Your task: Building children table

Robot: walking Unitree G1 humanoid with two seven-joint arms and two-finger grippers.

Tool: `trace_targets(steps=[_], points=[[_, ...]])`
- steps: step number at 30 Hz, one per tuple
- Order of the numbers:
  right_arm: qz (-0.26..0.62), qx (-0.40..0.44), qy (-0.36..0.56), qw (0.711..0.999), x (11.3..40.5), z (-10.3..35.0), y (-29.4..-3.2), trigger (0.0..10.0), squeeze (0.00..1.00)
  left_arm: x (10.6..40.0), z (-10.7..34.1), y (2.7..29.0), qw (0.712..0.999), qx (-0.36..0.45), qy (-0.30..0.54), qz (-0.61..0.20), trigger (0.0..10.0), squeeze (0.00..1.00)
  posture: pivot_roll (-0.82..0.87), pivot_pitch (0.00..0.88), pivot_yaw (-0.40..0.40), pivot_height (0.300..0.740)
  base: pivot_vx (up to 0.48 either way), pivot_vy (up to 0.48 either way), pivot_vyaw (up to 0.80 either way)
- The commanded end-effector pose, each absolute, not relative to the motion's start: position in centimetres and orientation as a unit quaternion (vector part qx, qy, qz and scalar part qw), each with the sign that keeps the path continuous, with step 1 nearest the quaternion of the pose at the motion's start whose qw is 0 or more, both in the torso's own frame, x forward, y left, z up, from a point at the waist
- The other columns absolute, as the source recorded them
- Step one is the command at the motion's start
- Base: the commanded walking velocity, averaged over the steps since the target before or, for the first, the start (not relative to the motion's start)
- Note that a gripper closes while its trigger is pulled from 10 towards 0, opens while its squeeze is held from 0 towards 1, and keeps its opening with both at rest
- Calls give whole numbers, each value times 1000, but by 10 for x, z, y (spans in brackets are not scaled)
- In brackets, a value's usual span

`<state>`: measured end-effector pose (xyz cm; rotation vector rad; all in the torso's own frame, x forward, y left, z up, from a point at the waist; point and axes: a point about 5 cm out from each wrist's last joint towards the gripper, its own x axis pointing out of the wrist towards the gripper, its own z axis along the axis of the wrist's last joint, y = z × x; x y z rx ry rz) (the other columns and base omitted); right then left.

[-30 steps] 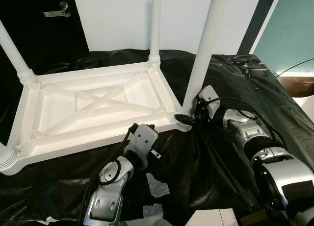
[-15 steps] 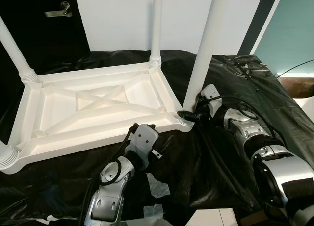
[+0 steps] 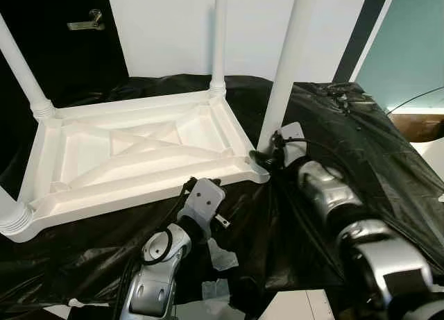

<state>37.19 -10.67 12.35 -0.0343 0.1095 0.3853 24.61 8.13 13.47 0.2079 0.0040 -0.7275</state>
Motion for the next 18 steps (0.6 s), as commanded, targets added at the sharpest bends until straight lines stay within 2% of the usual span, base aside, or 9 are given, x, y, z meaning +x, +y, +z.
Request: trace_targets(steps=[1,3,6,13,14,15,16,18], points=[[100,-3,97,990,362,101,-104,0,0,249,133,82,947,97,-1,-305,10000,0,201,0,-82,740,0,0,0],[100,-3,97,990,362,101,-104,0,0,249,133,82,947,97,-1,-305,10000,0,201,0,-82,740,0,0,0],[42,54,83,994,357,100,-95,0,0,247,133,82,948,96,-1,-304,10000,0,213,0,-85,740,0,0,0],[44,52,76,995,355,103,-89,0,0,247,134,82,948,97,-1,-304,10000,0,215,0,-81,740,0,0,0],[47,52,68,995,356,106,-89,7765,0,247,134,83,948,97,-1,-302,10000,0,215,0,-81,740,0,0,0],[47,52,68,995,356,106,-89,7765,0,247,134,83,948,97,-1,-302,10000,0,215,0,-81,740,0,0,0],[54,51,53,996,358,111,-90,10000,0,248,135,83,949,96,-2,-301,10000,0,211,0,-82,740,0,0,0],[59,50,37,996,359,116,-92,10000,0,248,135,83,949,95,-3,-299,10000,0,211,0,-82,740,0,0,0]])
